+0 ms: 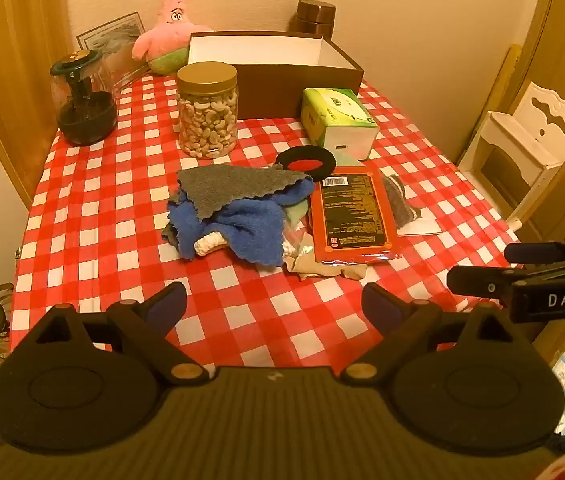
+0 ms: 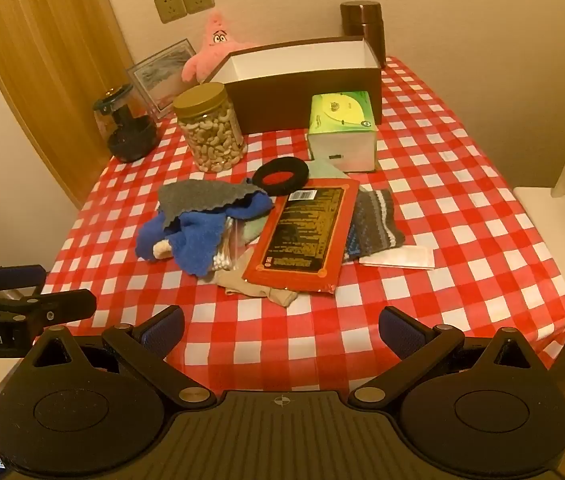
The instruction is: Organize soft objects
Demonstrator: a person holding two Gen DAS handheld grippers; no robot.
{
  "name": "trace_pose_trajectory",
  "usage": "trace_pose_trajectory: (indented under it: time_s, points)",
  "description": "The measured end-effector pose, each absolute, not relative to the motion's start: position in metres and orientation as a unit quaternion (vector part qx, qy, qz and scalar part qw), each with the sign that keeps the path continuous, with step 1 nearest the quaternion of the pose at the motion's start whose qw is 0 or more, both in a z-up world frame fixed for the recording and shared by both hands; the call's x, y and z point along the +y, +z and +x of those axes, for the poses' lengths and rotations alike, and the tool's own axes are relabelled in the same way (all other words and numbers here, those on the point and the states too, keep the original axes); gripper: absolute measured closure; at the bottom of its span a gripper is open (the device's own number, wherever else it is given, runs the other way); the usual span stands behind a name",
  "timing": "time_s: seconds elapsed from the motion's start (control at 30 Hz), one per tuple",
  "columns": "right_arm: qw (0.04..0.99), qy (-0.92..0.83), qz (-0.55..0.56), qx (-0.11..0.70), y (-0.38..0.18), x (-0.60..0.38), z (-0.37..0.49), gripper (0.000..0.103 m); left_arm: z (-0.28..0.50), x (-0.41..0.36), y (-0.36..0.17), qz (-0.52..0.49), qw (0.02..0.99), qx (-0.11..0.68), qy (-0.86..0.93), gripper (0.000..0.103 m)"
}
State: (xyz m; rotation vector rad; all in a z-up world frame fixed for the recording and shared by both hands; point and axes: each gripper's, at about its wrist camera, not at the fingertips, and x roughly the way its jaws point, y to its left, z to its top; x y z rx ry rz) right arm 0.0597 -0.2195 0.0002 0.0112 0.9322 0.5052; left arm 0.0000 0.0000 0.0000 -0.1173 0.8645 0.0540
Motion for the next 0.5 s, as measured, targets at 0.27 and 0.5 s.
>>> trace_pose_trajectory:
  time_s: [0.27, 0.5]
  points:
    - [0.863, 0.240, 0.005, 0.444, 0.0006, -0.2200, 0.0593, 0.000, 0.0001, 0.0008, -0.0003, -0.059, 0.905, 0.420, 0.024, 0.009]
    - [0.863, 0.241, 0.005, 0.443, 0.0008, -0.2201, 0.0590, 0.000, 0.0000, 0.0001, 0.0000, -0.057, 0.906, 0.419, 0.025, 0.009]
